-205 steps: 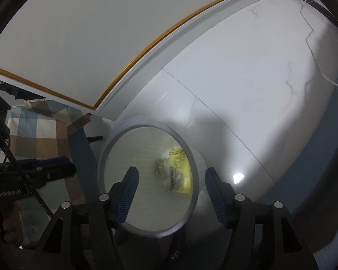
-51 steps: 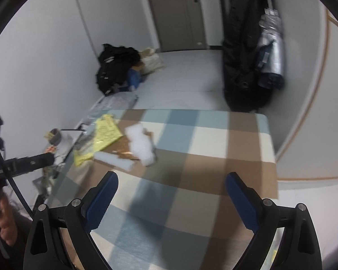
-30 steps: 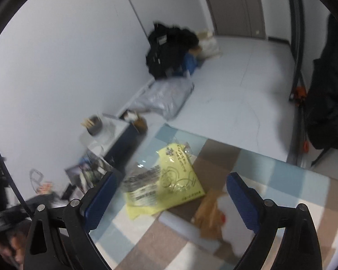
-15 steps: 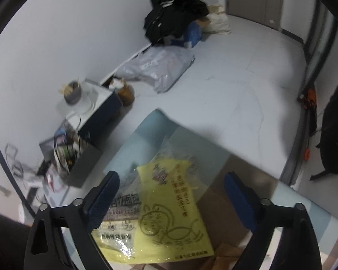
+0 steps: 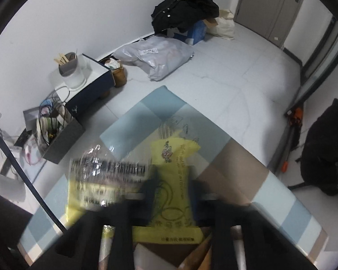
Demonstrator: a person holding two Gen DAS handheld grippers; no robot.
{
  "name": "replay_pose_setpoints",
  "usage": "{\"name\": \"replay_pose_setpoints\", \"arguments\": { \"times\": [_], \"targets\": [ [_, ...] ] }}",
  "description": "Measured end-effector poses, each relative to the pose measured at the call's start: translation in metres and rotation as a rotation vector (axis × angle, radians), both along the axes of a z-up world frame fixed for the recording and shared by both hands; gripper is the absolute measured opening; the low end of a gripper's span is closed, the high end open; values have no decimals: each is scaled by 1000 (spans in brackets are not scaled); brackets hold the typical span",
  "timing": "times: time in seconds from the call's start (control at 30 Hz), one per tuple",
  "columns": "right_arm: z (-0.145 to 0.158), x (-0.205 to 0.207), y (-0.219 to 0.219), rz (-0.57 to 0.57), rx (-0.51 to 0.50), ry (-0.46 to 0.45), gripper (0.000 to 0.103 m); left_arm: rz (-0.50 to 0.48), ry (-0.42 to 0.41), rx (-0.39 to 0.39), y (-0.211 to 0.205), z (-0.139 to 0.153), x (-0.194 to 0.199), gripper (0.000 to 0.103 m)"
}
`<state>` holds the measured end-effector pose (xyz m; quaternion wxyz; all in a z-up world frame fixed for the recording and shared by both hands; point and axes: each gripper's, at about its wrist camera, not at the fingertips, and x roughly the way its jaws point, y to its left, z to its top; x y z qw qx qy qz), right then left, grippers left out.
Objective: Collect trash
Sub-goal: 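Carry the yellow bag and red wrapper over the white bin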
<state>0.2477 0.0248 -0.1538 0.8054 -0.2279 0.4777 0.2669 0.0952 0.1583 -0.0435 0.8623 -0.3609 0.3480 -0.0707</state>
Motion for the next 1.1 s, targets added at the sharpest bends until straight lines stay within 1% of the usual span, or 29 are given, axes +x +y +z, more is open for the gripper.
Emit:
{"name": "replay_pose_setpoints", "arguments": {
  "times": [0.07, 0.2, 0.33, 0.43, 0.6, 0.73, 0.8, 0.97, 1.03, 1.1],
  "targets": [
    [1, -2, -3, -11, 16, 15, 1, 3, -14, 18, -2, 2, -2, 20],
    [16, -7, -15, -48, 64, -4, 1, 0, -21, 41, -6, 4, -5, 20],
    [43, -10, -37, -113, 137, -26, 1, -16, -20, 70, -11, 7, -4, 20],
    [68, -20, -63, -155, 211, -51, 1, -24, -28, 112, -22, 12, -4, 20],
    [110, -49, -128, -211, 320, -126, 1, -97, -53, 162, -53, 19, -7, 20],
    [137, -79, -184, -273, 405, -175, 1, -156, -79, 200, -79, 26, -14, 20],
    [149, -97, -216, -305, 449, -201, 1, -206, -87, 211, -99, 30, -17, 20],
    [172, -135, -287, -419, 480, -247, 1, -326, -121, 250, -153, 42, -29, 20],
    [181, -155, -317, -473, 472, -281, 1, -376, -134, 262, -175, 48, -34, 20],
    [189, -182, -352, -535, 491, -318, 1, -434, -155, 283, -197, 54, -40, 20]
  ]
}}
